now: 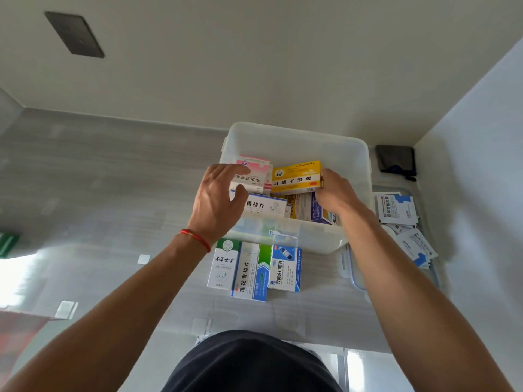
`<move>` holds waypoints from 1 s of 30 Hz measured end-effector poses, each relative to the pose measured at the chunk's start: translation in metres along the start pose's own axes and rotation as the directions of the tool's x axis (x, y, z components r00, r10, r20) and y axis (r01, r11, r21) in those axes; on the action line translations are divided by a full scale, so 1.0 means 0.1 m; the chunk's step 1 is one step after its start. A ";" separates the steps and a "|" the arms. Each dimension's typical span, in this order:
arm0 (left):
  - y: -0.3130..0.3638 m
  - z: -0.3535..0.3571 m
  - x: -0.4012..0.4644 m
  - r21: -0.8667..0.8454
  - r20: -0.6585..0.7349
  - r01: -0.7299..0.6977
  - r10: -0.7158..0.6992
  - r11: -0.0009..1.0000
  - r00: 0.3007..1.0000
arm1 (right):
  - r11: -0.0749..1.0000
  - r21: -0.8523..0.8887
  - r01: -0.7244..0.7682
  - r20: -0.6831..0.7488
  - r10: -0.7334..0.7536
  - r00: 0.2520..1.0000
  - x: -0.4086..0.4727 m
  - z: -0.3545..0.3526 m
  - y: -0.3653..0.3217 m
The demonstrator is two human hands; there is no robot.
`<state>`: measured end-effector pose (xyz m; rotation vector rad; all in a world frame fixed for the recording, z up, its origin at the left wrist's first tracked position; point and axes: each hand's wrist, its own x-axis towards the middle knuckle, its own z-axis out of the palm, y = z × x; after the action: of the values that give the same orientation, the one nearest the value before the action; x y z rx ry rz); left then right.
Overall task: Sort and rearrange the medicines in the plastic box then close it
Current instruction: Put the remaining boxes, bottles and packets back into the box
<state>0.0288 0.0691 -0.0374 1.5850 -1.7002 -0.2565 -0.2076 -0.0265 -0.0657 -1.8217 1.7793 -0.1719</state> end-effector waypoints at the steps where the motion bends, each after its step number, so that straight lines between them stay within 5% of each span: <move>1: -0.01 -0.05 -0.06 -0.009 -0.058 -0.016 0.015 1.000 0.998 | 1.000 -0.015 0.005 -0.010 -0.005 1.000 -0.02 -0.02 -0.01; 5: -0.17 -0.15 -0.57 0.043 -0.217 0.072 -0.061 0.996 0.974 | 0.984 0.020 0.175 -0.354 -0.156 0.922 -0.34 -0.14 -0.11; 8: -0.42 -0.06 -1.00 0.046 -0.006 0.222 -0.222 0.974 0.975 | 0.808 0.114 0.577 -0.518 -0.448 0.729 -0.87 -0.10 -0.30; 11: -0.65 0.12 -1.26 0.103 0.342 0.419 -0.428 0.902 0.837 | 0.729 0.101 0.677 -0.285 -0.631 0.722 -1.32 0.25 -0.32; 14: -0.73 0.31 -1.36 0.210 0.498 0.547 -0.570 0.810 0.653 | 0.801 -0.059 0.595 0.000 -0.596 0.803 -1.45 0.75 -0.15; 19: -0.76 0.55 -1.39 0.282 0.480 0.506 -0.577 0.815 0.661 | 0.715 -0.384 0.585 0.311 -0.496 0.811 -1.42 1.54 0.02; 26: -0.84 0.51 -1.40 0.241 0.487 0.508 -0.556 0.827 0.674 | 0.682 -0.474 0.557 0.258 -0.498 0.828 -1.35 1.79 0.07; 30: -0.84 0.35 -1.37 0.122 0.539 0.554 -0.523 0.824 0.660 | 0.591 -0.487 0.643 0.051 -0.716 0.697 -1.47 1.79 0.16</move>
<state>0.0582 0.1650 -0.1673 2.0874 -1.5357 -1.1613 -0.1520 0.1692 -0.1766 -2.8796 1.1466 -0.1816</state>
